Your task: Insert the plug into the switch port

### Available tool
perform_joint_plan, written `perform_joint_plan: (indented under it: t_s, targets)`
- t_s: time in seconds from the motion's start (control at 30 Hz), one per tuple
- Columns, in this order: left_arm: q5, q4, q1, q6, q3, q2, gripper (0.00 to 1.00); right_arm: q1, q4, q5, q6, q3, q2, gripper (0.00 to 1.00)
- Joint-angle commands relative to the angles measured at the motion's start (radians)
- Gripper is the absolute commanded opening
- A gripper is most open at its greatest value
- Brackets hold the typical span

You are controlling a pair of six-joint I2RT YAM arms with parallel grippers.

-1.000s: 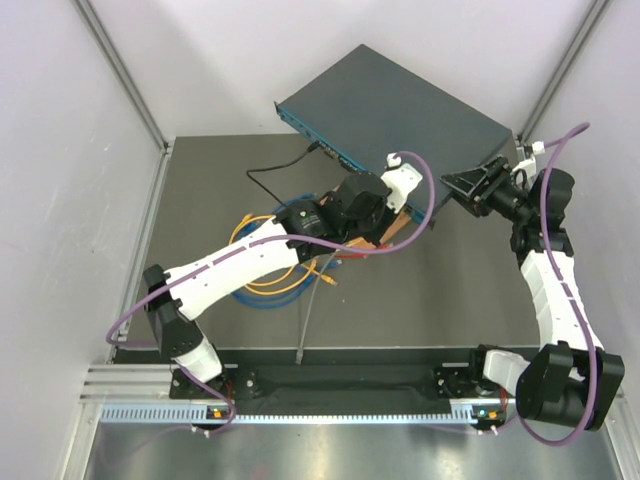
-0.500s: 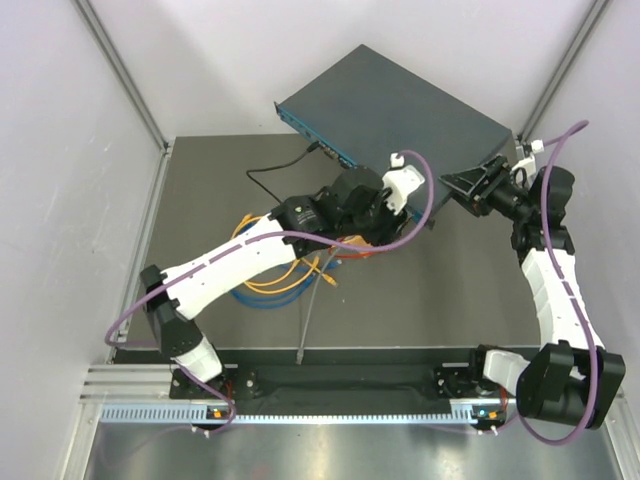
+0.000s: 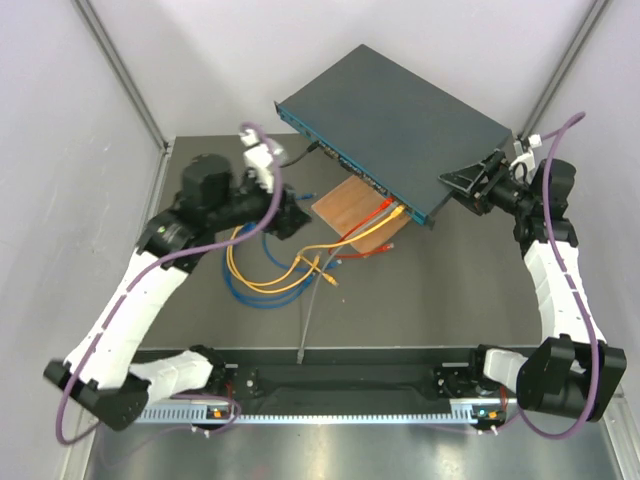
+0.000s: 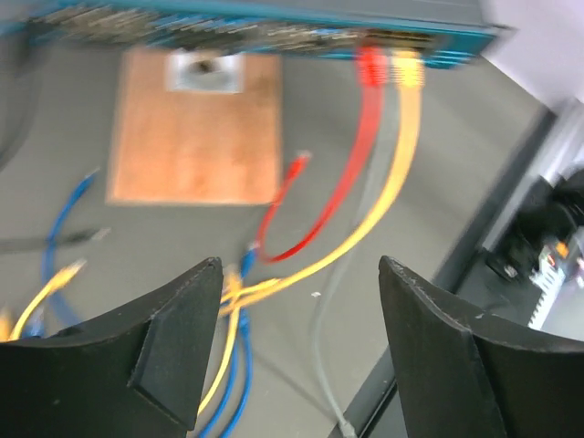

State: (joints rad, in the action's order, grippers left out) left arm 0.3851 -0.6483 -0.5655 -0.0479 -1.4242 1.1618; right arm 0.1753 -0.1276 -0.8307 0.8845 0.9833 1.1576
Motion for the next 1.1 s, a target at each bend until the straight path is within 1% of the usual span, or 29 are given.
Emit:
perform_joint_plan:
  t_s: [0.0,0.03,0.1,0.13,0.2,0.23,0.33,0.37,0.4,0.47,0.53,0.57,0.67,0.7,0.8,0.93,1.07]
  targets:
    - [0.066,-0.024,0.157,-0.078,0.083,-0.06,0.71,-0.017,0.034,0.042,-0.13,0.063,0.017,0.71]
    - [0.061,-0.039,0.264,-0.086,0.129,-0.071,0.68,-0.014,0.019,0.045,-0.153,0.077,0.016,0.83]
    - [0.083,-0.06,0.384,-0.084,0.163,-0.06,0.63,-0.011,-0.022,0.05,-0.186,0.09,0.011,0.91]
    - [0.104,-0.069,0.497,-0.076,0.186,-0.035,0.61,-0.01,-0.039,0.051,-0.197,0.107,0.008,0.99]
    - [0.103,-0.086,0.593,-0.026,0.203,0.005,0.58,-0.008,-0.09,0.061,-0.243,0.126,-0.002,1.0]
    - [0.081,-0.093,0.645,-0.012,0.214,0.053,0.54,-0.007,-0.104,0.065,-0.255,0.143,-0.007,1.0]
    - [0.047,-0.082,0.709,0.039,0.232,0.157,0.48,-0.002,-0.153,0.088,-0.309,0.172,-0.027,1.0]
    - [0.031,-0.062,0.711,0.045,0.237,0.179,0.48,-0.002,-0.187,0.097,-0.324,0.181,-0.032,1.0]
    - [0.026,-0.056,0.711,0.086,0.235,0.2,0.47,0.0,-0.204,0.103,-0.356,0.19,-0.036,1.0]
    - [0.034,-0.036,0.713,0.117,0.235,0.269,0.44,0.004,-0.245,0.119,-0.386,0.213,-0.047,1.0]
    - [-0.005,-0.017,0.713,0.132,0.229,0.343,0.41,0.01,-0.274,0.131,-0.424,0.239,-0.053,1.0]
    - [-0.009,-0.024,0.716,0.137,0.222,0.367,0.35,0.013,-0.296,0.13,-0.435,0.245,-0.058,1.0]
    - [-0.031,0.004,0.72,0.148,0.231,0.43,0.3,0.024,-0.319,0.13,-0.458,0.267,-0.073,1.0]
    - [-0.037,0.015,0.722,0.152,0.234,0.44,0.26,0.027,-0.326,0.127,-0.464,0.271,-0.075,1.0]
    - [-0.06,0.036,0.747,0.17,0.248,0.467,0.2,0.038,-0.346,0.119,-0.475,0.293,-0.073,1.0]
    - [-0.089,0.01,0.77,0.218,0.254,0.518,0.18,0.05,-0.353,0.111,-0.478,0.304,-0.067,1.0]
    - [-0.08,-0.002,0.77,0.258,0.281,0.541,0.2,0.053,-0.353,0.108,-0.479,0.305,-0.053,1.0]
